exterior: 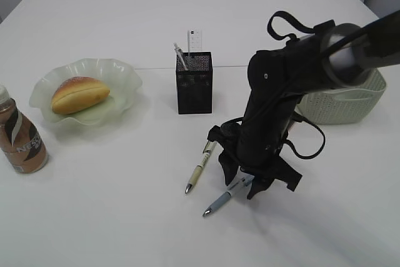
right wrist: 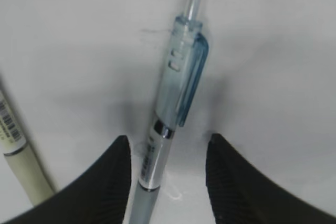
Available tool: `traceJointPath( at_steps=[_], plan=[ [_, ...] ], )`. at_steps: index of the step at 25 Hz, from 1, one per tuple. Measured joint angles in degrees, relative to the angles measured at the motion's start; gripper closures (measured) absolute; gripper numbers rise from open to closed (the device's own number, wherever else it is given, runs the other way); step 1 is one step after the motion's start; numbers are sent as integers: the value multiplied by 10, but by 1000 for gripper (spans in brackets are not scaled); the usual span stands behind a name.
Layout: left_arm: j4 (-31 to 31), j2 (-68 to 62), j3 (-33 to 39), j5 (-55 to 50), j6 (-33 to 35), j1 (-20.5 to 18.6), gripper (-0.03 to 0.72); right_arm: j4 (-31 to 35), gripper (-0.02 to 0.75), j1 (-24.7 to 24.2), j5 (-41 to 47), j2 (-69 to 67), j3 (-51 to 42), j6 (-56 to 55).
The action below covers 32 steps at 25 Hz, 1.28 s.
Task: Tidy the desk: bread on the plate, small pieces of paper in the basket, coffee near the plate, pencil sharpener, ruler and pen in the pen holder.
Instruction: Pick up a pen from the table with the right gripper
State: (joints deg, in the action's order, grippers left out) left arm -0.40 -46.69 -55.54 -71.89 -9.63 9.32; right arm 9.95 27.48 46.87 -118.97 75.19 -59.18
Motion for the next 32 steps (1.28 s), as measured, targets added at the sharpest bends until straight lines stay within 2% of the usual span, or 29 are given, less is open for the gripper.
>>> traceJointPath(
  at_steps=[32],
  plan=[
    [-1, 0, 0, 0, 0, 0, 202, -13, 358, 0, -2, 0, 0, -40]
  ],
)
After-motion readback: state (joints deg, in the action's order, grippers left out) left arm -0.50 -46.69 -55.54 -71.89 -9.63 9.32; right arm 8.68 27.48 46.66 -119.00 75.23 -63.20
